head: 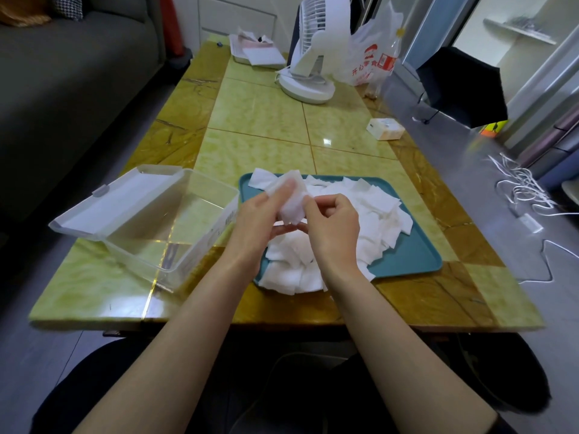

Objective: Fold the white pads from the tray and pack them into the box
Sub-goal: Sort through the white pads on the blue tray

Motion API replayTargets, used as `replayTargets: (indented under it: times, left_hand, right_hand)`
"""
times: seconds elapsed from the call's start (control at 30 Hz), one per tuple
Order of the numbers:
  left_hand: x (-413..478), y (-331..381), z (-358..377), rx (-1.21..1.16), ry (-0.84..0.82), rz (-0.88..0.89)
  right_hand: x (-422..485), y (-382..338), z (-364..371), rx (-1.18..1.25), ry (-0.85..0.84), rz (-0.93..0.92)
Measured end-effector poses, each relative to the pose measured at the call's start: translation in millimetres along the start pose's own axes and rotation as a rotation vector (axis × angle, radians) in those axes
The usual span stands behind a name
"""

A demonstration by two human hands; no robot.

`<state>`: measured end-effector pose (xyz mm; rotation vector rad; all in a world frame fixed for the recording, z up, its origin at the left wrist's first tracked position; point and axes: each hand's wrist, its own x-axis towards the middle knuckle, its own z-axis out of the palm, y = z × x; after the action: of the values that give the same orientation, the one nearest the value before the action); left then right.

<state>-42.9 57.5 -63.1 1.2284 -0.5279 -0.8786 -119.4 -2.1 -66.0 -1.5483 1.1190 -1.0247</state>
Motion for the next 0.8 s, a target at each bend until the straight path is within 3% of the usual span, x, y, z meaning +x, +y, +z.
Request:
replayTargets:
  times: [0.2,0.37,0.47,0.67,0.73,0.8]
  left_hand:
    - [7.0,-11.5,-11.9,0.24,0.137,0.155]
    - [6.2,-13.2,-18.9,0.409,0.041,0.148]
    - [4.1,-10.3,-19.7,0.465,-0.022,0.129]
    - [-3.0,0.3,-24.8,0.416,0.007,0.138]
    - [-2.2,1.9,-31.0,0.424,0.072,0.159]
    - [-1.0,2.9,-36.7,0.453,0.13,0.18]
  right_hand:
    - [-7.1,-3.0,-0.2,0.011,-0.113,0.036]
    - [-1.0,-1.2,-5.1,-0.247,-0.158,-0.199]
    - [6.7,-5.2,-9.4,-0.341,-0.267,-0.27]
    - [13.8,-13.3,-13.4,-0.234,-0.33,-0.235]
    - [15.6,-7.6,-19.1,-0.367,-0.3,-0.316]
    - [16.7,1.5,-28.2,-0.648,-0.38,-0.394]
